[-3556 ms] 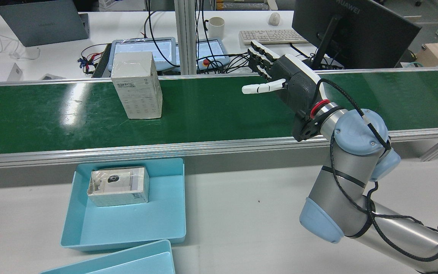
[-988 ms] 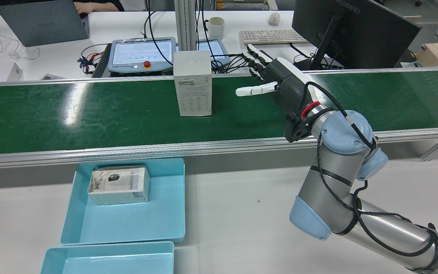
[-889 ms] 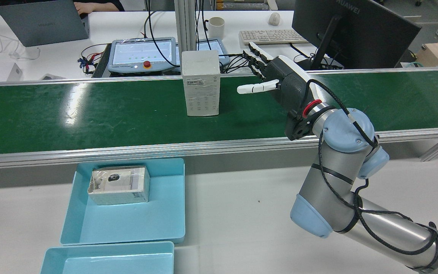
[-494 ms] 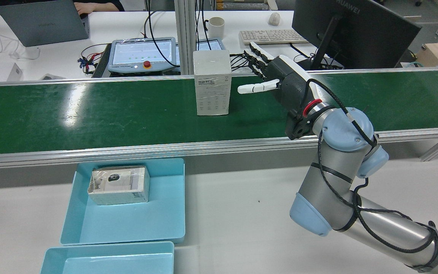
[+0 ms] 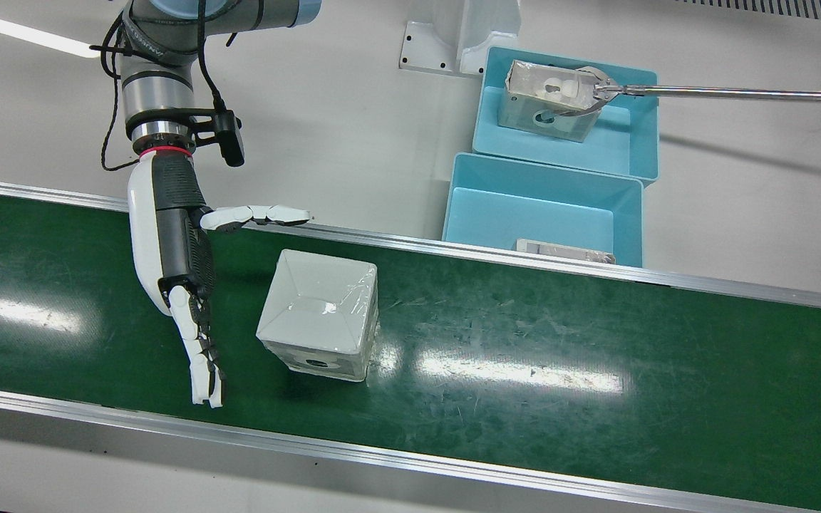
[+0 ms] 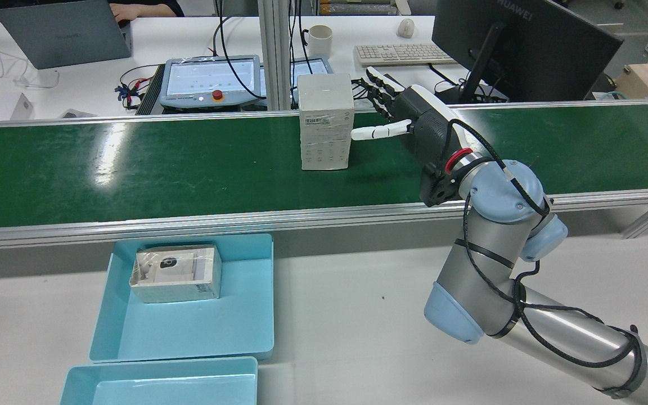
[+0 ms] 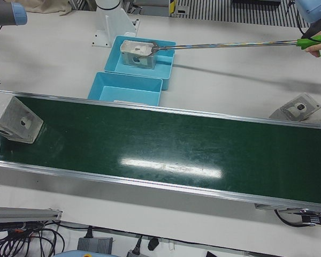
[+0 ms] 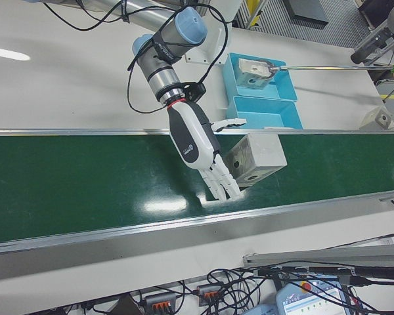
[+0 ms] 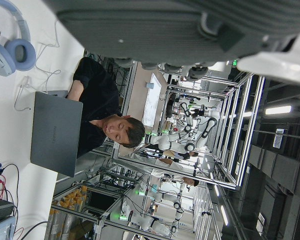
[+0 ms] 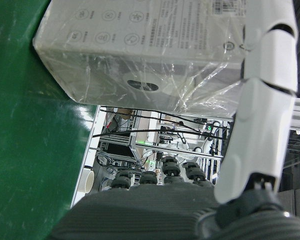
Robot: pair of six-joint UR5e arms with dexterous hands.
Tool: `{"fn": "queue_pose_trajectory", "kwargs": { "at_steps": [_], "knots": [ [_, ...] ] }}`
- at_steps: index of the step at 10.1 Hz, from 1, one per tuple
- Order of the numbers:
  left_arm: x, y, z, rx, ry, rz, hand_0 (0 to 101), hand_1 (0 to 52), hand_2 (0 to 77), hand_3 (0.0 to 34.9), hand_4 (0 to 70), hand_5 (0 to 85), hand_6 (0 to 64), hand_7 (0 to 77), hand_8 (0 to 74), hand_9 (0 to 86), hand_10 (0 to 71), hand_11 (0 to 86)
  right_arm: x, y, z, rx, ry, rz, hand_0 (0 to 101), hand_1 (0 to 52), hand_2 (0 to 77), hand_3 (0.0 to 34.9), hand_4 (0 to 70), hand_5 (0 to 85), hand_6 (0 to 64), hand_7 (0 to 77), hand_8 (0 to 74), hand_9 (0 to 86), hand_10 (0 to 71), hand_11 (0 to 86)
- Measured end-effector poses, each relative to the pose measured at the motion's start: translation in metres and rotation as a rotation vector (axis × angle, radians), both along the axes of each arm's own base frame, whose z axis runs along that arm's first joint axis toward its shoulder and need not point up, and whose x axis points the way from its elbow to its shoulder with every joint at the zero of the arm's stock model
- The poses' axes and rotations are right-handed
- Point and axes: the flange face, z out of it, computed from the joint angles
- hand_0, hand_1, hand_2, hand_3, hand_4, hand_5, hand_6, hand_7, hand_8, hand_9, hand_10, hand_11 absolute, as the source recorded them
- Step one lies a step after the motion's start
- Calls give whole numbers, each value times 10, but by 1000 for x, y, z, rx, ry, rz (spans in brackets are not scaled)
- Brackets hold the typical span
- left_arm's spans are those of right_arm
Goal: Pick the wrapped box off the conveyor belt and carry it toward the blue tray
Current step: 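Close the right hand around the white wrapped box on the belt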
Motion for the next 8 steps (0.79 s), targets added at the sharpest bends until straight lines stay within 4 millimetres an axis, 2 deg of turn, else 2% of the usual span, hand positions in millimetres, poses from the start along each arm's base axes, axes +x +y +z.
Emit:
{"fn": "queue_pose_trajectory", "kwargs": {
  "at_steps": [8],
  "knots": [
    [0, 0, 0, 0, 0, 0, 0, 0, 11, 0, 0, 11, 0, 0, 0, 0, 0, 0, -3, -2, 1, 7, -5, -1, 447, 120, 158, 0, 65, 44, 0, 5, 11, 11, 38, 49]
  ]
}}
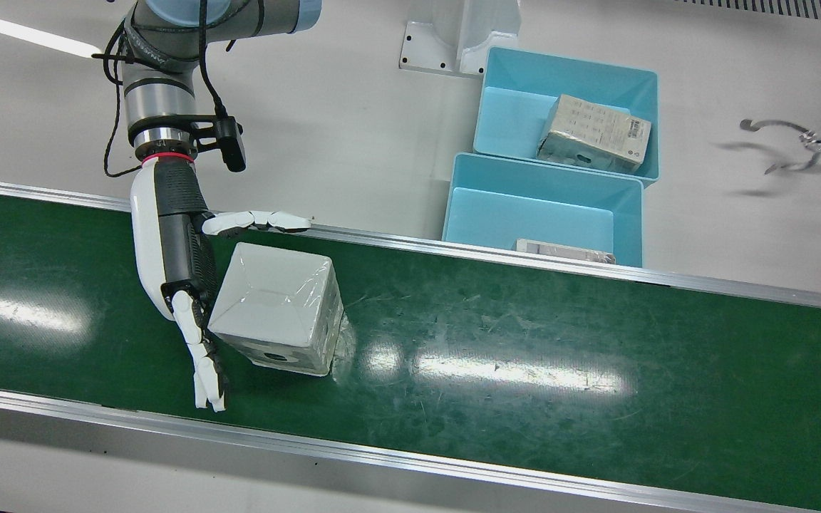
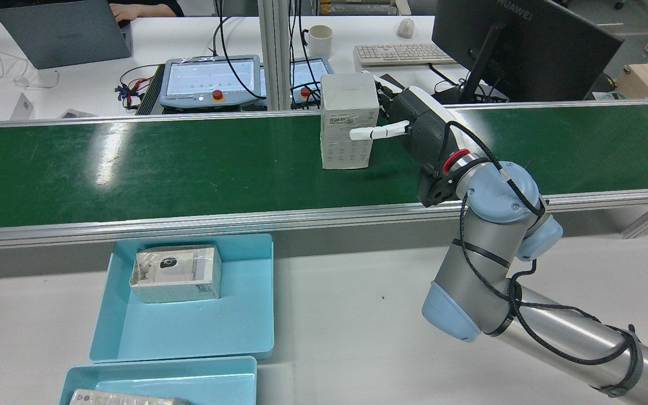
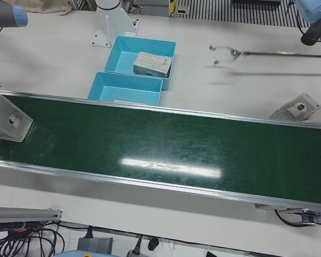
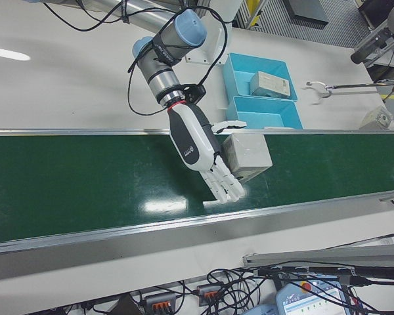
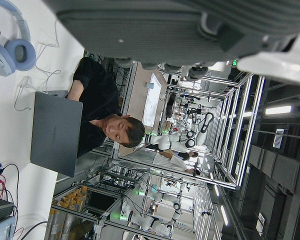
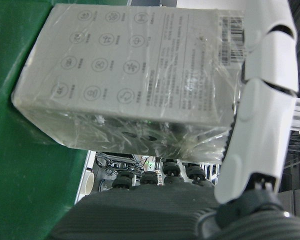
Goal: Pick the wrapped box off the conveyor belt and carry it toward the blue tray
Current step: 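Close the right hand around the white wrapped box on the belt, then lift the wrapped box off the belt with the right hand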
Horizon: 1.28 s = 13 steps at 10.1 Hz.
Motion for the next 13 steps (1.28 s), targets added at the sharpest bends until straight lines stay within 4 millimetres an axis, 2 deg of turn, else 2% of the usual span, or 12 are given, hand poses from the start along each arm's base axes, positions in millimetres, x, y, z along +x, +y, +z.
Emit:
{"fn": "queue_pose_trajectory", "kwargs": {
  "at_steps": [2, 4, 5, 6, 7, 8, 9, 10, 11, 12, 13],
  "knots": [
    [0, 0, 0, 0, 0, 0, 0, 0, 11, 0, 0, 11, 0, 0, 0, 0, 0, 0, 0, 0, -1, 1, -2, 0, 448, 120, 158, 0, 87, 76, 11, 0, 11, 11, 38, 65],
    [0, 0, 0, 0, 0, 0, 0, 0, 11, 0, 0, 11, 0, 0, 0, 0, 0, 0, 0, 0, -1, 0, -9, -1, 447, 120, 169, 0, 65, 131, 5, 5, 27, 11, 49, 71],
    [0, 0, 0, 0, 0, 0, 0, 0, 5, 0, 0, 11, 0, 0, 0, 0, 0, 0, 0, 0, -1, -1, -12, -1, 447, 120, 169, 0, 65, 131, 5, 5, 27, 11, 49, 71],
    [0, 0, 0, 0, 0, 0, 0, 0, 11, 0, 0, 11, 0, 0, 0, 0, 0, 0, 0, 0, -1, -1, -15, -1, 442, 115, 175, 0, 82, 191, 44, 5, 38, 76, 49, 93],
    [0, 0, 0, 0, 0, 0, 0, 0, 11, 0, 0, 11, 0, 0, 0, 0, 0, 0, 0, 0, -1, -1, -17, -1, 440, 120, 229, 0, 93, 240, 82, 104, 71, 98, 93, 125],
    [0, 0, 0, 0, 0, 0, 0, 0, 11, 0, 0, 11, 0, 0, 0, 0, 0, 0, 0, -1, -1, -1, -18, 0, 441, 120, 229, 1, 104, 333, 136, 185, 153, 175, 125, 191],
    [0, 0, 0, 0, 0, 0, 0, 0, 11, 0, 0, 11, 0, 0, 0, 0, 0, 0, 0, -1, -2, 0, -22, 4, 428, 109, 267, 0, 104, 425, 207, 273, 235, 262, 164, 240],
    [0, 0, 0, 0, 0, 0, 0, 0, 11, 0, 0, 11, 0, 0, 0, 0, 5, 0, 1, -1, -3, 3, -27, 9, 402, 44, 284, 0, 120, 518, 300, 344, 365, 387, 229, 327],
    [0, 0, 0, 0, 0, 0, 0, 0, 5, 0, 0, 11, 0, 0, 0, 0, 0, 0, 1, -1, -5, 8, -34, 12, 402, 33, 289, 0, 136, 540, 338, 365, 409, 415, 240, 355],
    [0, 0, 0, 0, 0, 0, 0, 0, 5, 0, 0, 11, 0, 0, 0, 0, 5, 0, 1, -2, -8, 18, -45, 14, 417, 16, 300, 0, 147, 551, 338, 365, 409, 415, 240, 355],
    [0, 0, 0, 0, 0, 0, 0, 0, 5, 0, 0, 11, 0, 0, 0, 0, 5, 0, 1, -2, -14, 32, -59, 15, 425, 11, 311, 0, 147, 551, 371, 371, 453, 436, 300, 431]
  ]
}}
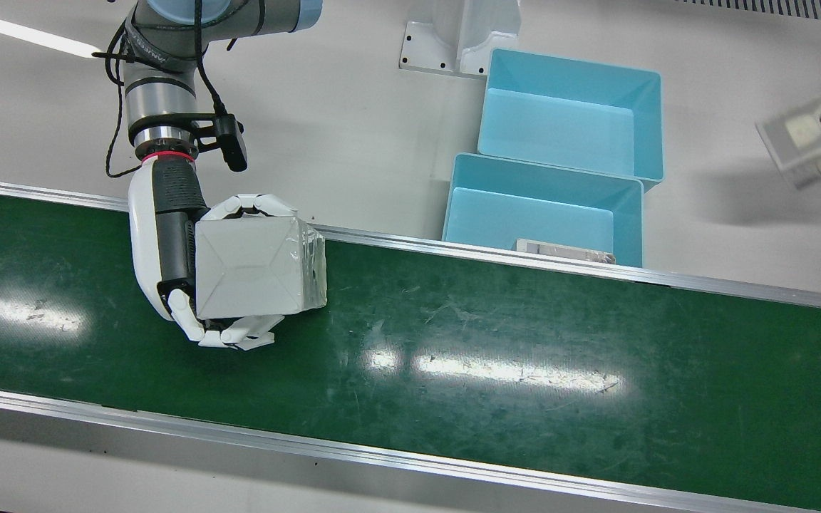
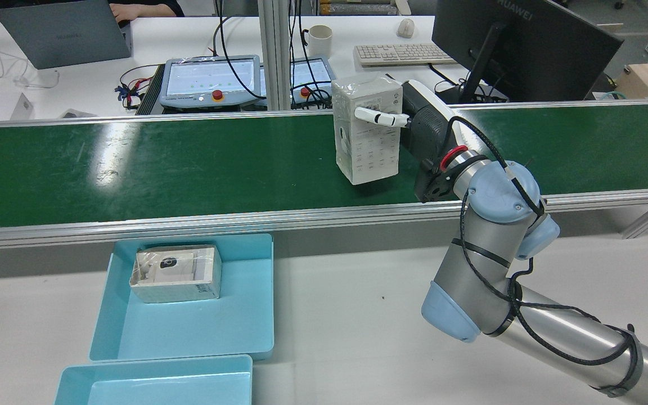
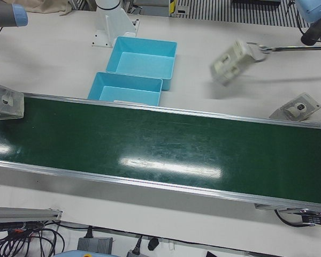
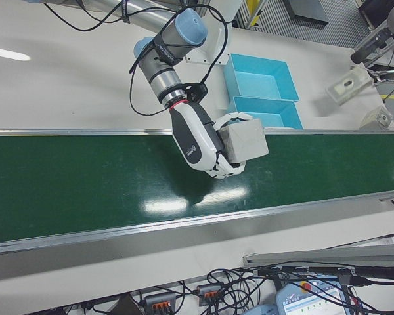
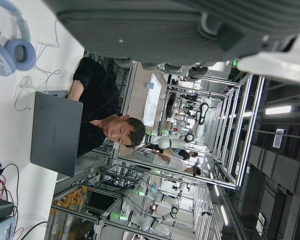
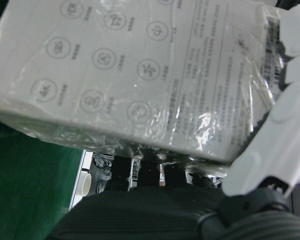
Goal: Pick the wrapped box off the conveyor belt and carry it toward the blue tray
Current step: 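Lift the wrapped box off the belt with the right hand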
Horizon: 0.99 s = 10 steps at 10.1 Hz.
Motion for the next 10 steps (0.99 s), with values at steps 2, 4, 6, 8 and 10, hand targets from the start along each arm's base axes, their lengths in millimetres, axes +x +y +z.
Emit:
{"fn": "queue_pose_trajectory", "kwargs": {
  "at_steps": [2, 4, 6, 8, 10],
  "knots": [
    [0, 0, 0, 0, 0, 0, 0, 0, 11, 0, 0, 11, 0, 0, 0, 0, 5, 0, -5, 4, -23, 45, -38, -8, 414, 11, 311, 0, 147, 551, 376, 376, 464, 442, 365, 502],
    [0, 0, 0, 0, 0, 0, 0, 0, 11, 0, 0, 11, 0, 0, 0, 0, 5, 0, -26, 27, -54, 110, -94, -53, 416, 11, 311, 6, 147, 551, 409, 376, 524, 447, 415, 545],
    [0, 0, 0, 0, 0, 0, 0, 0, 5, 0, 0, 11, 0, 0, 0, 0, 0, 0, -47, 49, -83, 173, -142, -89, 413, 11, 338, 4, 153, 545, 420, 376, 535, 447, 415, 562],
    [0, 0, 0, 0, 0, 0, 0, 0, 11, 0, 0, 11, 0, 0, 0, 0, 0, 0, -73, 68, -108, 234, -195, -128, 420, 11, 338, 0, 153, 551, 420, 376, 535, 447, 376, 513],
    [0, 0, 0, 0, 0, 0, 0, 0, 11, 0, 0, 11, 0, 0, 0, 0, 0, 0, -98, 88, -128, 266, -232, -172, 431, 11, 338, 0, 153, 551, 420, 376, 535, 447, 376, 529]
  ]
}}
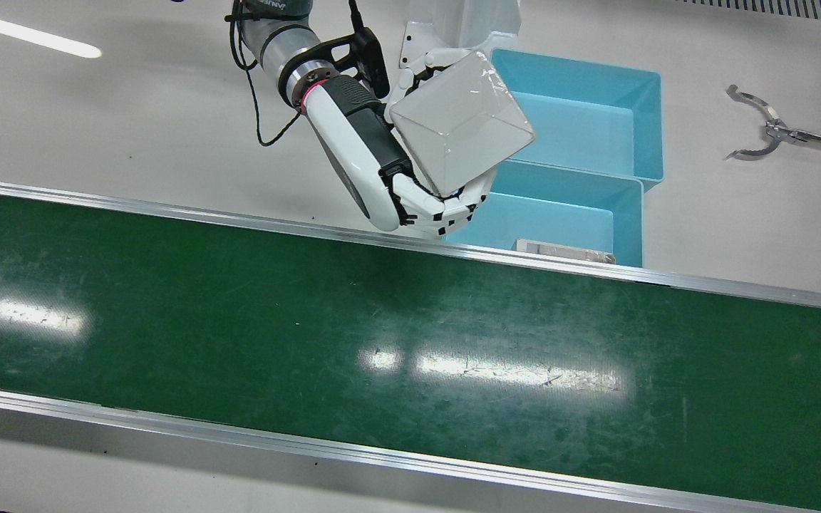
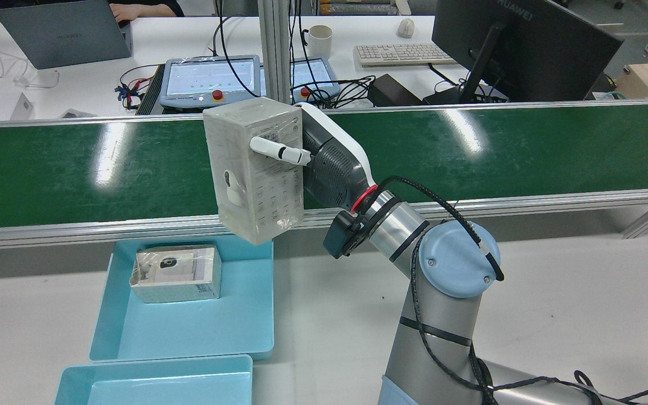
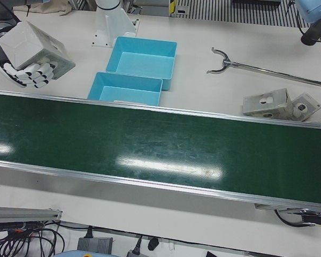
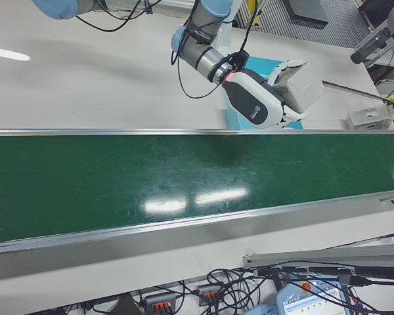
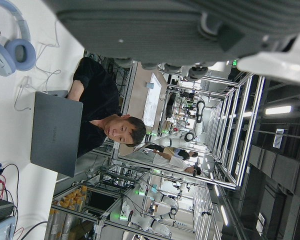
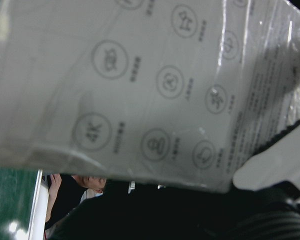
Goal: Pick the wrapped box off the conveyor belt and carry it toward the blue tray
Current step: 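Lift the wrapped box off the belt with the right hand, then carry the box toward the blue tray nearer the robot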
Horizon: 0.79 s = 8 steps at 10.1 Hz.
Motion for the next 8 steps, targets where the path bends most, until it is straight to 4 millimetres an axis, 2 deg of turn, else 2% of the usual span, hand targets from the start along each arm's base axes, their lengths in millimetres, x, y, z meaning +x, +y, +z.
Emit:
{"fn": "queue_pose_trajectory", "kwargs": {
  "at_steps": [2, 6, 8],
  "knots": [
    [0, 0, 0, 0, 0, 0, 0, 0, 5, 0, 0, 11, 0, 0, 0, 0, 5, 0, -24, 22, -16, 20, -17, -41, 432, 11, 338, 0, 158, 551, 425, 371, 535, 447, 376, 529],
    [0, 0, 0, 0, 0, 0, 0, 0, 11, 0, 0, 11, 0, 0, 0, 0, 0, 0, -47, 48, -25, 27, -31, -83, 442, 11, 338, 0, 158, 551, 425, 371, 535, 447, 387, 551],
    [0, 0, 0, 0, 0, 0, 0, 0, 5, 0, 0, 11, 0, 0, 0, 0, 0, 0, -53, 54, -28, 36, -43, -98, 461, 11, 338, 0, 158, 556, 425, 371, 540, 447, 278, 420]
  ]
}}
